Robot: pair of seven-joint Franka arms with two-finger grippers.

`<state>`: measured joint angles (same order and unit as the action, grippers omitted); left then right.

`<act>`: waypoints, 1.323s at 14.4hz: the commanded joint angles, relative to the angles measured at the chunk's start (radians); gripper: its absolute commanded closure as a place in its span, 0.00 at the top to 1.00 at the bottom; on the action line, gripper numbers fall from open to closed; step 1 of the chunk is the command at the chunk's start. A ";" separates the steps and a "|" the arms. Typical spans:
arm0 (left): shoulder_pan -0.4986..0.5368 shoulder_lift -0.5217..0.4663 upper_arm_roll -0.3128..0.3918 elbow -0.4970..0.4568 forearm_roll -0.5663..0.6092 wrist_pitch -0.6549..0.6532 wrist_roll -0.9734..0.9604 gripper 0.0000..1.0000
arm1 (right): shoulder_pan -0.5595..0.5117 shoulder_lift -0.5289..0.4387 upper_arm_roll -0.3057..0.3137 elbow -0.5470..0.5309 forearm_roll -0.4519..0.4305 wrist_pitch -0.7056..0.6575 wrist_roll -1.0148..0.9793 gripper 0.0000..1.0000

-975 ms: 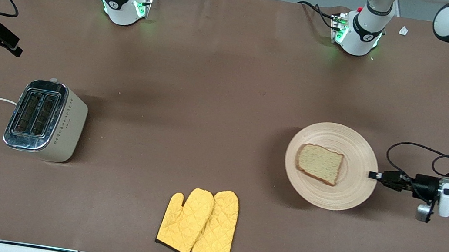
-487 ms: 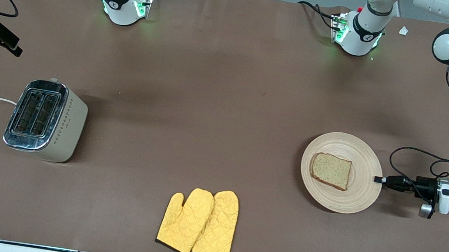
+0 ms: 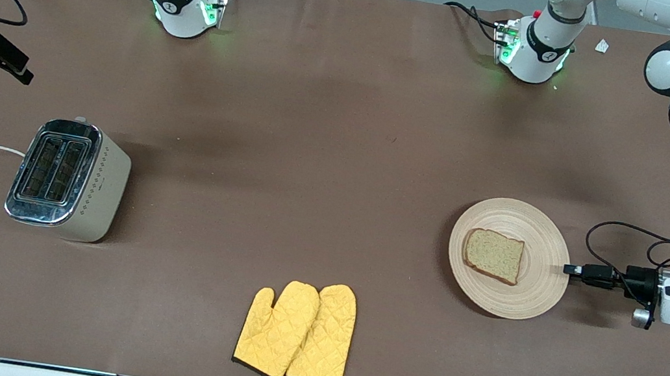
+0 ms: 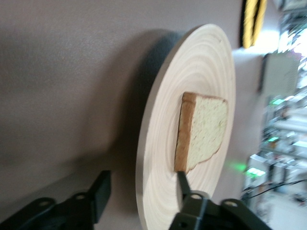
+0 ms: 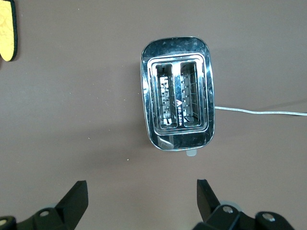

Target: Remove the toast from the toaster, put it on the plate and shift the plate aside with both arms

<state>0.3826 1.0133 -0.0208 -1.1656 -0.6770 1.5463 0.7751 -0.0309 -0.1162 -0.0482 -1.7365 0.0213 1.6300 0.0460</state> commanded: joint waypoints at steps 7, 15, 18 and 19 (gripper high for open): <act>-0.427 -0.504 0.039 0.006 0.594 0.045 -0.331 1.00 | -0.001 -0.022 -0.001 -0.017 -0.004 0.001 0.009 1.00; -0.490 -0.795 0.022 -0.103 0.666 0.006 -0.749 1.00 | -0.003 -0.020 -0.001 -0.017 -0.004 0.002 0.009 1.00; -0.464 -0.964 0.022 -0.334 0.668 0.124 -0.741 1.00 | -0.003 -0.020 -0.001 -0.015 -0.004 0.002 0.009 1.00; -0.461 -1.031 0.022 -0.441 0.668 0.191 -0.741 1.00 | -0.003 -0.020 -0.001 -0.015 -0.004 0.002 0.009 1.00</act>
<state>-0.0779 0.1555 -0.0006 -1.3458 -0.0230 1.6119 0.0360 -0.0313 -0.1164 -0.0508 -1.7369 0.0211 1.6303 0.0463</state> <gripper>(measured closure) 0.000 0.000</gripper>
